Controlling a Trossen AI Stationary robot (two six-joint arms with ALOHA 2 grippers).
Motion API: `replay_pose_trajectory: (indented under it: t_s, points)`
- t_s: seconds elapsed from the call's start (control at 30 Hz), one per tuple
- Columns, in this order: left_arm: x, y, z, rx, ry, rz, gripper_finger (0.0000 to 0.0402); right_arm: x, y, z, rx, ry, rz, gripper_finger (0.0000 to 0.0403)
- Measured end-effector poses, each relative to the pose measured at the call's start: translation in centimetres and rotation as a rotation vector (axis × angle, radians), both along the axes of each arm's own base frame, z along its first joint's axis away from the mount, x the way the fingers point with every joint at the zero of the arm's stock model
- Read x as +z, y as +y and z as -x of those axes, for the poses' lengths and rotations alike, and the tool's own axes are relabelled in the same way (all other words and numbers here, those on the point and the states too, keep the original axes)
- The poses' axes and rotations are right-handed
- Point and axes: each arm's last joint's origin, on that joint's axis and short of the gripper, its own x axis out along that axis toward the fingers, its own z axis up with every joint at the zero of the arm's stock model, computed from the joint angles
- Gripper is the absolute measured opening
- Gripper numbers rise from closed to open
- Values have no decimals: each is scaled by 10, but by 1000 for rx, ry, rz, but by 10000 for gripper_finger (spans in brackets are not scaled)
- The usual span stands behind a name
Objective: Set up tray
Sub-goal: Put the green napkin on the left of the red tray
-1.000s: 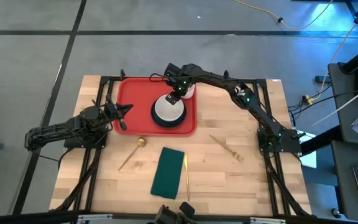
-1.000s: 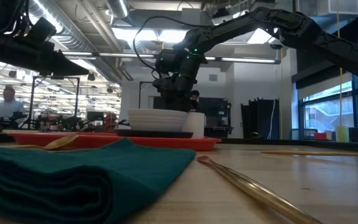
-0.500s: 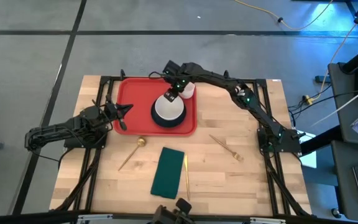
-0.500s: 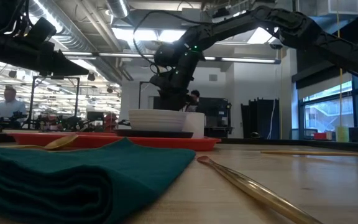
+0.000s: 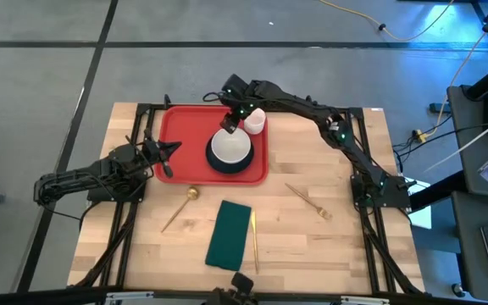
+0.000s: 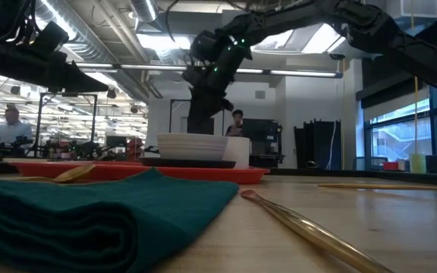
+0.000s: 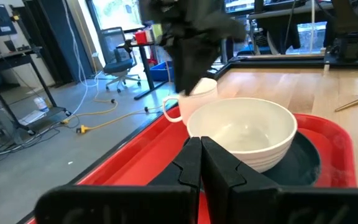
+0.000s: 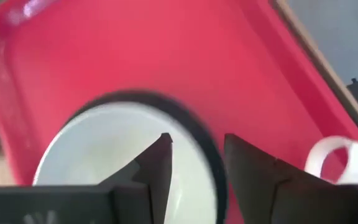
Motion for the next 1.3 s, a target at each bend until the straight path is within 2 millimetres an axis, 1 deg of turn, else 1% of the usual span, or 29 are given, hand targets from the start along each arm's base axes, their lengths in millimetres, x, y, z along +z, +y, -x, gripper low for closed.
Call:
replay_pose_trajectory:
  t_s: [0.07,0.27,0.4,0.5,0.6,0.7,0.77,0.87,0.93,1.0,1.07,1.13,1.2,1.3]
  points:
    - [0,0,0,-1,20,-24,4,4,12,-2,36,10,2,147]
    - [0,0,-1,-14,35,-39,6,2,56,-12,150,84,31,147]
    - [0,0,-1,-24,30,-33,28,0,80,-15,236,137,34,147]
    - [-1,-2,-2,-96,20,-8,60,5,89,-12,258,149,36,147]
    - [-1,-4,-3,-175,1,28,97,19,90,-7,265,132,57,147]
    - [-1,-5,-3,-205,0,31,130,35,89,-2,215,107,113,147]
    - [-1,-5,-3,-208,1,31,145,45,87,3,155,122,198,147]
    - [-1,-5,-3,-204,1,31,161,64,90,16,74,164,292,147]
    - [-1,-5,-3,-201,1,31,166,77,93,25,38,164,312,147]
    - [-2,-5,-3,-202,6,33,168,92,98,33,30,129,321,147]
    - [-2,-5,-3,-204,7,33,168,102,104,41,21,105,320,147]
    - [-2,-5,-3,-207,7,34,167,105,110,48,14,101,339,147]
    - [-2,-6,-3,-225,7,34,167,101,116,57,-19,125,381,147]
    - [-2,-7,-4,-274,15,20,168,95,126,79,-112,133,448,147]
